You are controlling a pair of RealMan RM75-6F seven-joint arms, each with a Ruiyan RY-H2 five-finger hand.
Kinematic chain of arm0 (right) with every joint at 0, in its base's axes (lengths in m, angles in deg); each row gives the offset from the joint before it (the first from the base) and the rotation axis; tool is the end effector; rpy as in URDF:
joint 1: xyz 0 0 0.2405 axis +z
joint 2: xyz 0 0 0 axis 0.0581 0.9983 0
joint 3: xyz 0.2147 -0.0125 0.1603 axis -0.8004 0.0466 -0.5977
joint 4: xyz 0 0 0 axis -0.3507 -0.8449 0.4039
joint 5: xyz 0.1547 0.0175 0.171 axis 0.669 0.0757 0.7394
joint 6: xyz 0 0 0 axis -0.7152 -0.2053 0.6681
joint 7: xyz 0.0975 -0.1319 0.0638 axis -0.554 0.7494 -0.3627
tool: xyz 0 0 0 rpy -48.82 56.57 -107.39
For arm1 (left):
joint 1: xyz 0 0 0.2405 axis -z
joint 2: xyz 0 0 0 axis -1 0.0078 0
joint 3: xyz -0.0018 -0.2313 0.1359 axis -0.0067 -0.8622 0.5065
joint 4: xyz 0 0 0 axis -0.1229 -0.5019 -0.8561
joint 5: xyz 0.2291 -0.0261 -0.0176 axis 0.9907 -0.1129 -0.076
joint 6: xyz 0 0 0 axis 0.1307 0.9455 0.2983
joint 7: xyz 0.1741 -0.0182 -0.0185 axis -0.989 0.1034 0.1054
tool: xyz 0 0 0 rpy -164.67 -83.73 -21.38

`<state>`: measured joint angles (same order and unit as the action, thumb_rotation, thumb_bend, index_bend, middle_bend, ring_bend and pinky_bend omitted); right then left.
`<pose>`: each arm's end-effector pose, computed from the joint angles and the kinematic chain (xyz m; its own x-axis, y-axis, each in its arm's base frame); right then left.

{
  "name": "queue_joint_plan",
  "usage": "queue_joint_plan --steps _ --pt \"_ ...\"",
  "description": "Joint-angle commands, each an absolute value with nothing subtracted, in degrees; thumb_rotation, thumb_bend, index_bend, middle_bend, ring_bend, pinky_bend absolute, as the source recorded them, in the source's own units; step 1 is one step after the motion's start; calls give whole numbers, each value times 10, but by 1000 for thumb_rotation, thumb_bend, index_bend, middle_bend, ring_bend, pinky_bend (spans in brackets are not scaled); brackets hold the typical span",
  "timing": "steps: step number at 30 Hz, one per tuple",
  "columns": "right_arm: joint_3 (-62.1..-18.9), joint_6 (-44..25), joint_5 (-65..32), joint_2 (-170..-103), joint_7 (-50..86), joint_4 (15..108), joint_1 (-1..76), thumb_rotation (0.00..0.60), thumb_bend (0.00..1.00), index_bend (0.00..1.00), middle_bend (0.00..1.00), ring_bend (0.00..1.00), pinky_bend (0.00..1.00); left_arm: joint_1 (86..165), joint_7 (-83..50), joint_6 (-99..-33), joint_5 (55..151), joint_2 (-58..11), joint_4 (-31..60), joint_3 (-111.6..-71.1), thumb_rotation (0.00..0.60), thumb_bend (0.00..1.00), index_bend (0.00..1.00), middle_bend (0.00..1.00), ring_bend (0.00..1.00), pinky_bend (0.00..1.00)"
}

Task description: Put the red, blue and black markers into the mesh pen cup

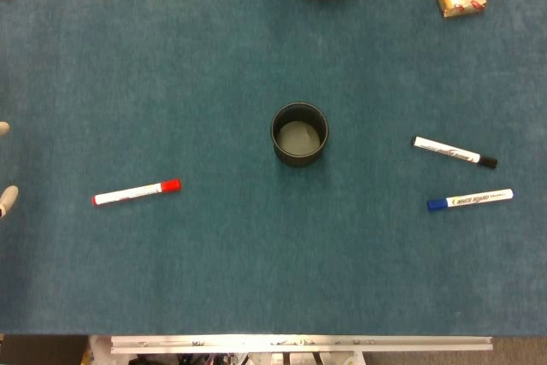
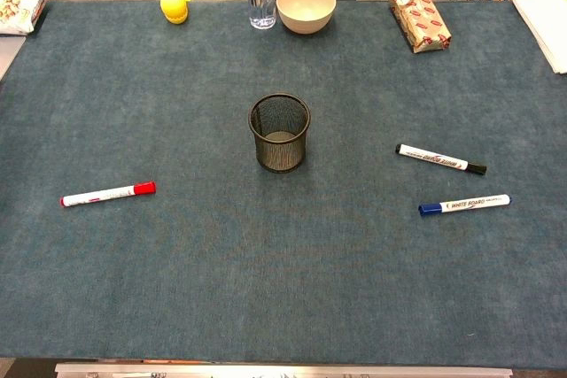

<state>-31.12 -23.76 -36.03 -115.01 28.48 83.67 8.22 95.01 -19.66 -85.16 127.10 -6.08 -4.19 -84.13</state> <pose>-0.3388 -0.2043 0.1299 0.4912 -0.1663 0.8551 -0.8641 0.0312 0.5024 -0.3365 0.2115 0.1282 0.4515 0.0606 0.8902 0.8921 -0.0108 -0.4517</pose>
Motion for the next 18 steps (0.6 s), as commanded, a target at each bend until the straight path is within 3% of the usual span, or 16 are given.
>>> queue_joint_plan --steps 1,10,15,18 --pt "-311 -235 -363 -1151 284 837 84 600 0 111 203 153 310 949 -197 -855 1270 -61 -43 -842 600 203 238 114 178 386" --pt "-312 -230 -365 -1150 270 833 88 600 0 111 204 154 309 950 -212 -850 1268 -57 -59 -842 600 203 244 115 178 386" --pt "-323 -232 -363 -1135 265 843 95 600 0 113 212 154 310 962 -207 -813 1258 -36 -103 -837 600 203 262 114 166 378" --pt "-329 -230 -361 -1127 265 848 100 600 0 120 215 154 309 970 -213 -800 1262 -27 -129 -835 600 203 270 88 123 255"
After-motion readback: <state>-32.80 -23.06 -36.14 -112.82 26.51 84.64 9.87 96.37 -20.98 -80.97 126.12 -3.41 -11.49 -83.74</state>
